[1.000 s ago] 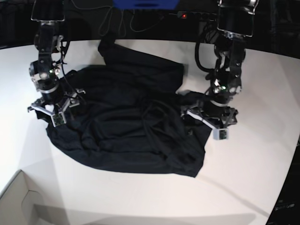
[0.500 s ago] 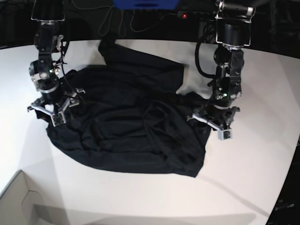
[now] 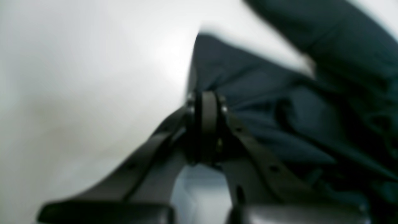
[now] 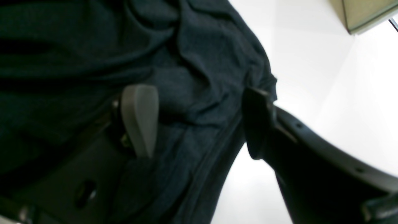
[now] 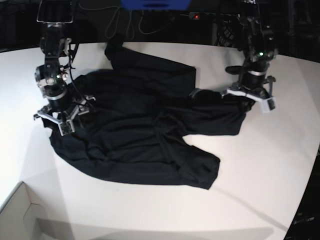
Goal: Layout the t-shirt on the table in an organized manner, then fold the t-shirt properly
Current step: 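Drag the grasped fabric with the left gripper away from the right gripper, then release and regrasp the shirt side with the left gripper, then pull the shirt side outward with the left gripper to spread it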
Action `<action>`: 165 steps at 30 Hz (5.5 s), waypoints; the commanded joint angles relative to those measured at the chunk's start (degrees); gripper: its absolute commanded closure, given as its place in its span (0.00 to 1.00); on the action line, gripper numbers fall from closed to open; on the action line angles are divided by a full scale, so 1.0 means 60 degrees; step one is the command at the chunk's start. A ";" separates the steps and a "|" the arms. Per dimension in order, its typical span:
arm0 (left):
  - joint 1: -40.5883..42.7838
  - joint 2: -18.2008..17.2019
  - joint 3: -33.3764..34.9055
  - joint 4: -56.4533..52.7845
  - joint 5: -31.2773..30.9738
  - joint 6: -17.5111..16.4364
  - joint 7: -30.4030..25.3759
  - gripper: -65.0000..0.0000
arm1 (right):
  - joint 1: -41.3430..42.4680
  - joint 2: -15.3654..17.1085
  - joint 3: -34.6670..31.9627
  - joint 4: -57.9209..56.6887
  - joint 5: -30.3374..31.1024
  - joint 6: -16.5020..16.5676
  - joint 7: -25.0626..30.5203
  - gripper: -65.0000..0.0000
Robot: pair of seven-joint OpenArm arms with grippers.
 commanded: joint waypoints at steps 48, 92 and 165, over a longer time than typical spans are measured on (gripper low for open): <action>-0.3018 0.0013 0.2294 -0.3293 -0.2785 -0.0002 -0.0180 0.39 | -0.0357 0.0108 -0.0924 0.0257 0.0027 -0.0043 0.0200 0.35; -0.3589 0.0101 0.2206 -0.3908 -0.2698 -0.0002 -0.0165 0.52 | -0.0562 0.0050 -0.0616 0.0257 0.0012 -0.0043 0.0200 0.35; -0.5743 -0.3342 -0.0124 -0.5359 -0.2815 -0.0017 -0.0106 0.40 | -0.0782 0.0094 -0.0616 0.0257 0.0012 -0.0043 0.0259 0.35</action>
